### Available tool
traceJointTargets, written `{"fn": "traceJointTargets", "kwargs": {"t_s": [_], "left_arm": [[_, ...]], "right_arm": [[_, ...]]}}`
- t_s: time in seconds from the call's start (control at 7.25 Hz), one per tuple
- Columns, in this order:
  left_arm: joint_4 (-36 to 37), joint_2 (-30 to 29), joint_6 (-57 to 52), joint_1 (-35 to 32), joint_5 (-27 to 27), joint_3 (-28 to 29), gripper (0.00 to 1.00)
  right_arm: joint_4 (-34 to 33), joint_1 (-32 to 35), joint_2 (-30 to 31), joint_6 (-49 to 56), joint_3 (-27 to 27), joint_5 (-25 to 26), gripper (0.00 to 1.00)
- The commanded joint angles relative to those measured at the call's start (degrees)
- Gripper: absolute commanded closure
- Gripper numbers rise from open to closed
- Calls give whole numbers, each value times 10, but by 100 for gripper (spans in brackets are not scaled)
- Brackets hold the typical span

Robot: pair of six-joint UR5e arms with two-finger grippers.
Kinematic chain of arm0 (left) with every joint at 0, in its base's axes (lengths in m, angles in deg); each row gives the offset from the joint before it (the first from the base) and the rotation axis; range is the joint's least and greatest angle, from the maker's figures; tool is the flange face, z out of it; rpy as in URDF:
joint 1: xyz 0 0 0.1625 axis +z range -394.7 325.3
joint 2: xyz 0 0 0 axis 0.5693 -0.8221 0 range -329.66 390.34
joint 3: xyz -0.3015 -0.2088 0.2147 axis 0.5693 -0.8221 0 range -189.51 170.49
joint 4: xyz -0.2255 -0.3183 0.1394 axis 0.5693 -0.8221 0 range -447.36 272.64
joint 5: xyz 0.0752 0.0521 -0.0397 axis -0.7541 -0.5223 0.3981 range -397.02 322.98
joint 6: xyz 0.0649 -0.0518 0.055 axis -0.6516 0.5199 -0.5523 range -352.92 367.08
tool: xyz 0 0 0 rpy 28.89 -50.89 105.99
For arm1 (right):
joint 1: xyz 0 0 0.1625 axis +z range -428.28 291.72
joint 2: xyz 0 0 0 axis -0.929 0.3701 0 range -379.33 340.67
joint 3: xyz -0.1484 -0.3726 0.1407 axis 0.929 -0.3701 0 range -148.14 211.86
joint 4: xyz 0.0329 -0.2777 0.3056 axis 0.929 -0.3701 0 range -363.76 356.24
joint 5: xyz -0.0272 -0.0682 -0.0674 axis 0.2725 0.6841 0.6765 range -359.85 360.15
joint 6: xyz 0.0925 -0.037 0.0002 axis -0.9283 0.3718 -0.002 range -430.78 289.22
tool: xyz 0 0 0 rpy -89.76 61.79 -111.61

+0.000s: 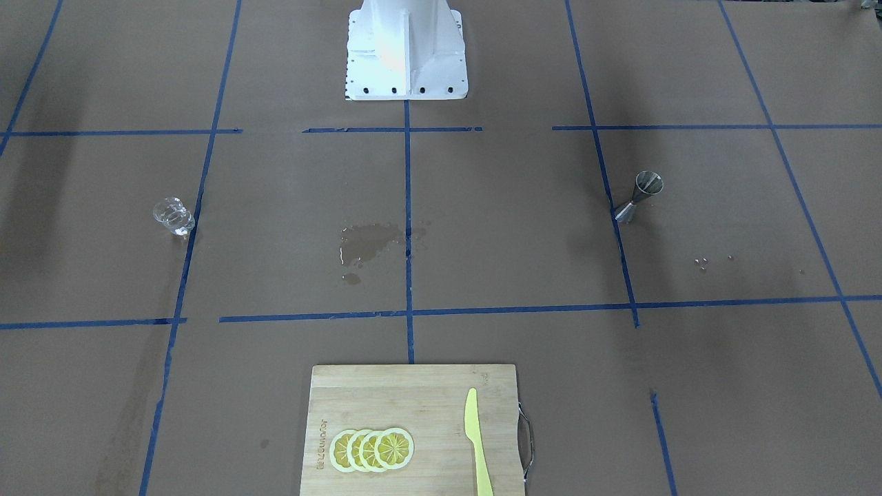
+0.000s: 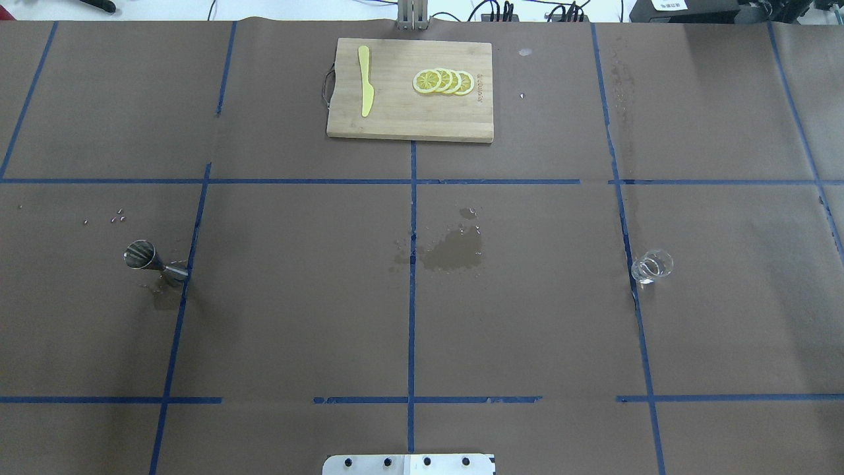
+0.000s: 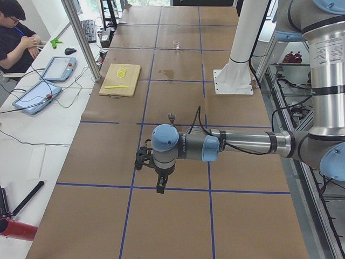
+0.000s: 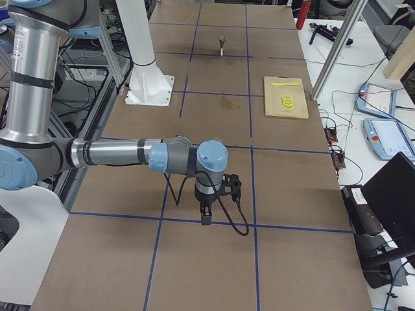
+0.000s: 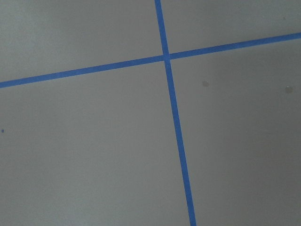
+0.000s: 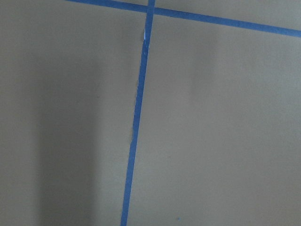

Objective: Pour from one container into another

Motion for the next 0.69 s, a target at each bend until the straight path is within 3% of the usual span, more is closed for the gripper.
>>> {"fn": "traceJointTargets", "kwargs": {"t_s": [0.0,0.55], "left_arm": [[0,-2,0,1,0,-2,0],[-3,-2,-2,1,2,-4,0]], "right_arm": [[0,0,0,0,3,0,0],[5,-11,-1,-4,4,0,0]]}}
